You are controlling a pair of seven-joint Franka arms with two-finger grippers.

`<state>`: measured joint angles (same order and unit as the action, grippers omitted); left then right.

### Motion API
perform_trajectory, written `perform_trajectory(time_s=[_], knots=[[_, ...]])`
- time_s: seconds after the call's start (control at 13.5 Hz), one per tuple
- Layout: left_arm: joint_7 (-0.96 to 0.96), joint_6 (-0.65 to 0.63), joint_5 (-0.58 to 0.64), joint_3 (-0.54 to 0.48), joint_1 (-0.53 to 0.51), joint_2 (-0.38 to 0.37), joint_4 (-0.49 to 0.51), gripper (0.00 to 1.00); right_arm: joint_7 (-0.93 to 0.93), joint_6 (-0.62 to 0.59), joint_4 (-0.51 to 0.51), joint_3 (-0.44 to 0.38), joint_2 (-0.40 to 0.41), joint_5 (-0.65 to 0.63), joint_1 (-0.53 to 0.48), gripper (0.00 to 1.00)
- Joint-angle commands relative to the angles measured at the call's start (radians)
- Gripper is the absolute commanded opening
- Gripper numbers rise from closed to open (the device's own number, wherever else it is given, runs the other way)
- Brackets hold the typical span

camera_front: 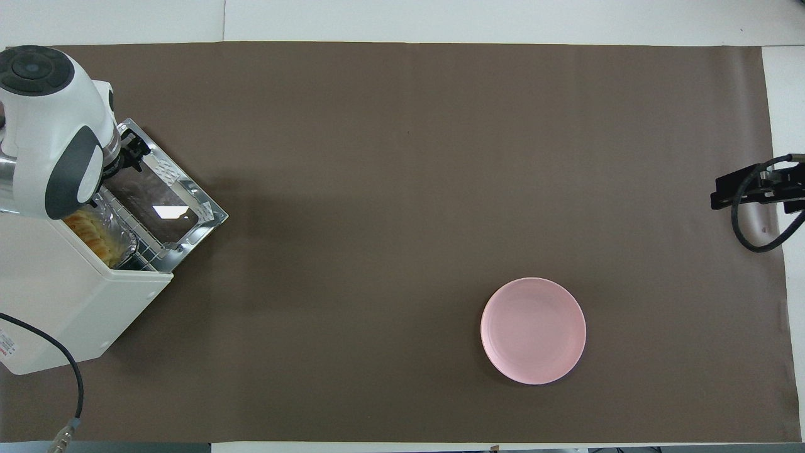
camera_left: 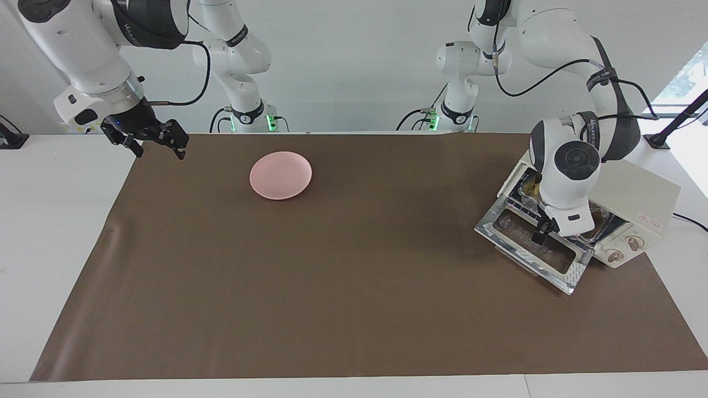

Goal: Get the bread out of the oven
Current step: 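Grasp the foil tray of bread with the left gripper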

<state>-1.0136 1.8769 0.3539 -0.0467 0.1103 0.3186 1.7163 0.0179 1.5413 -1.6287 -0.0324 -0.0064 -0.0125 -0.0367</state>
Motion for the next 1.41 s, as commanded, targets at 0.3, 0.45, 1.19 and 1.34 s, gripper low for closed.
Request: perform_trajectory(time_s=[0.3,0.45,1.19,1.34], knots=[[0.0,0.108,0.022,0.004,-0.032,-0.067,0.123,0.49,-0.024,-0.007,-0.017,0.009,-0.021,-0.01,-0.009,1.0],[0.019,0.116,0.022,0.004,-0.032,-0.081,0.149,0.26,-0.022,-0.007,-0.017,0.009,-0.021,-0.01,-0.009,1.0],[0.207,0.016,-0.183,0.054,0.055,0.068,-0.225,0.0,-0.026,-0.012,-0.017,0.008,-0.021,-0.01,-0.02,1.0],[0.207,0.019,-0.24,0.057,0.147,0.076,-0.242,0.0,-0.024,-0.012,-0.017,0.008,-0.021,-0.01,-0.031,1.0]])
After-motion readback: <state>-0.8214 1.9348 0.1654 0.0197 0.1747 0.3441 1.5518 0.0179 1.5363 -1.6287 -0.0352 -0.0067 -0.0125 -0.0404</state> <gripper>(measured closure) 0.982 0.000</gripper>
